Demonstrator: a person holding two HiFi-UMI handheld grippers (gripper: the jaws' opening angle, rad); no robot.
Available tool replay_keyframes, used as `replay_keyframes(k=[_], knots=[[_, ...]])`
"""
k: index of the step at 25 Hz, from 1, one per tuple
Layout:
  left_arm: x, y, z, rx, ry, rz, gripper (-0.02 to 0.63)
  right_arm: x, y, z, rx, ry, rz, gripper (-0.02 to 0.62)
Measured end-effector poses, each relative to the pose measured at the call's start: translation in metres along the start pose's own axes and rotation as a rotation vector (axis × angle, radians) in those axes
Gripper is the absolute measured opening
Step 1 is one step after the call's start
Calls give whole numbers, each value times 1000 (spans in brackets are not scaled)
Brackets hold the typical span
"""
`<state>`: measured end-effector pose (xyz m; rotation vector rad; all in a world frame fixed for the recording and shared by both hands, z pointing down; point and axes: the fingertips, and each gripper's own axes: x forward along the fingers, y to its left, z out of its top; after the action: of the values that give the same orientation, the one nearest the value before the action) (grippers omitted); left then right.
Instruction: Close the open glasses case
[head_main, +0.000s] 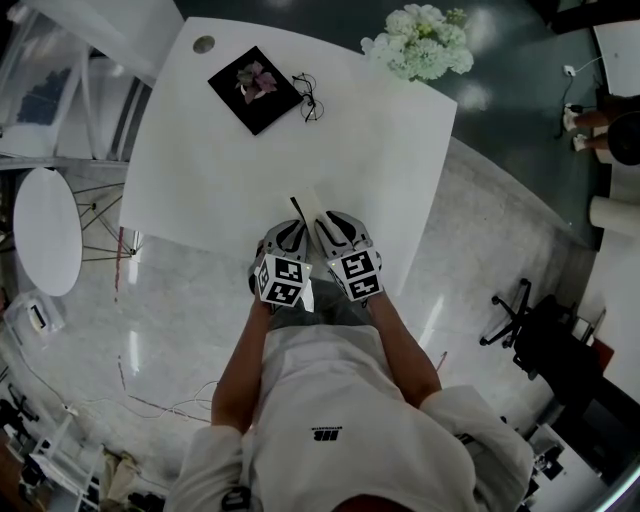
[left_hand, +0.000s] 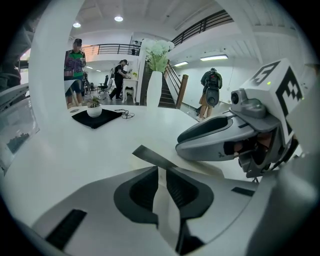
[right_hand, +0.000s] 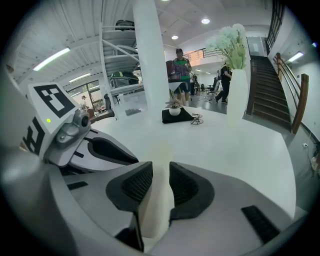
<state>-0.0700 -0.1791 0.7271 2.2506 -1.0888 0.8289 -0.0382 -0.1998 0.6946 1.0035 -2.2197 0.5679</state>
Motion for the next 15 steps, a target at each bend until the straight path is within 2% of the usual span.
replay_keyframes(k=[15], knots=[[0,6,-15,-2,30,7,63,5,12,-2,-25,14,11,115]])
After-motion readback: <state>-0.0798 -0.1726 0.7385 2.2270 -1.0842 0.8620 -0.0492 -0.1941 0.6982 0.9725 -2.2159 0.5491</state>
